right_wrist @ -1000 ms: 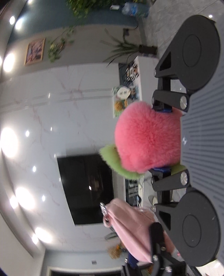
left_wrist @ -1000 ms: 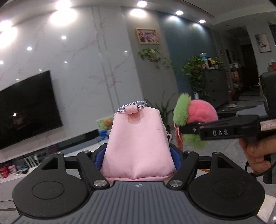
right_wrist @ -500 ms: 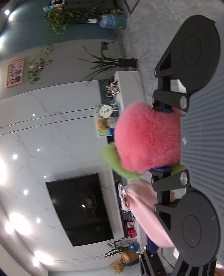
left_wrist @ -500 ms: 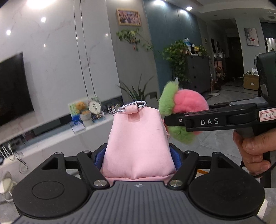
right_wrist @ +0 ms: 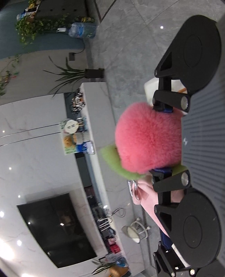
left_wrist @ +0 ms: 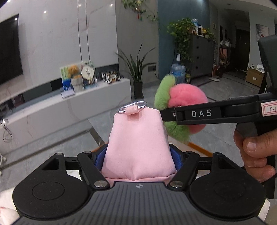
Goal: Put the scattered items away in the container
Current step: 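Carry the pouch with the left tool while the right tool carries the pompom to the orange box, then release the pompom into the box with the right tool while the left tool releases the pouch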
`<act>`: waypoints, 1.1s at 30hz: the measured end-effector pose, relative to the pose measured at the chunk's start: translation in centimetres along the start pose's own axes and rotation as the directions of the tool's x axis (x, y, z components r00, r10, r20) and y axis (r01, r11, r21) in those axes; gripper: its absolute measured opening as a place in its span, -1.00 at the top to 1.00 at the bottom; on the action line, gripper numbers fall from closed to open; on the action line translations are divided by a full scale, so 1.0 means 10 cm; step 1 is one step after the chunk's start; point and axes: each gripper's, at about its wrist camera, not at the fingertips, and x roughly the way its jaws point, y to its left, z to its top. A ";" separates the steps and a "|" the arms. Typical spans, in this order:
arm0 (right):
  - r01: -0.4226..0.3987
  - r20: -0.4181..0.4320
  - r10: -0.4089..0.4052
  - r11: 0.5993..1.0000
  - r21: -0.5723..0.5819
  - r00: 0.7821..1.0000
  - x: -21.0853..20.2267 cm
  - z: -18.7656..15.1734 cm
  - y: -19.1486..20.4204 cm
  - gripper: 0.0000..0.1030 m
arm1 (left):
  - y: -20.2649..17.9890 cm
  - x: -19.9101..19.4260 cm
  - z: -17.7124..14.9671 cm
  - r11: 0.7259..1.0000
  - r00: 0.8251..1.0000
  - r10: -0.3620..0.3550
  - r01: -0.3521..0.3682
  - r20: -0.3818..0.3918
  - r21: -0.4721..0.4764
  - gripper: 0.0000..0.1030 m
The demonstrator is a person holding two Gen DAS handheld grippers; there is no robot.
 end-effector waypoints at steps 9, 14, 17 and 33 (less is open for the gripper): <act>0.021 -0.096 -0.021 1.000 -0.002 0.995 0.33 -0.19 -0.06 -0.07 | 0.02 0.35 -0.25 1.000 0.996 0.007 -0.009 -0.086 -0.022 -0.64; 0.034 -0.135 -0.034 0.999 -0.001 0.990 0.46 -0.25 -0.09 -0.13 | -0.03 0.42 -0.40 1.000 0.993 0.032 -0.031 -0.114 0.004 -0.65; 0.048 -0.149 -0.047 0.999 0.001 0.988 0.50 -0.27 -0.11 -0.23 | -0.11 0.45 -0.45 0.997 0.990 0.066 -0.060 -0.124 0.051 -0.74; 0.048 -0.101 -0.043 0.998 0.046 0.994 0.41 -0.18 -0.15 -0.32 | -0.34 0.32 -0.49 0.989 0.994 0.069 -0.057 -0.086 0.137 -0.84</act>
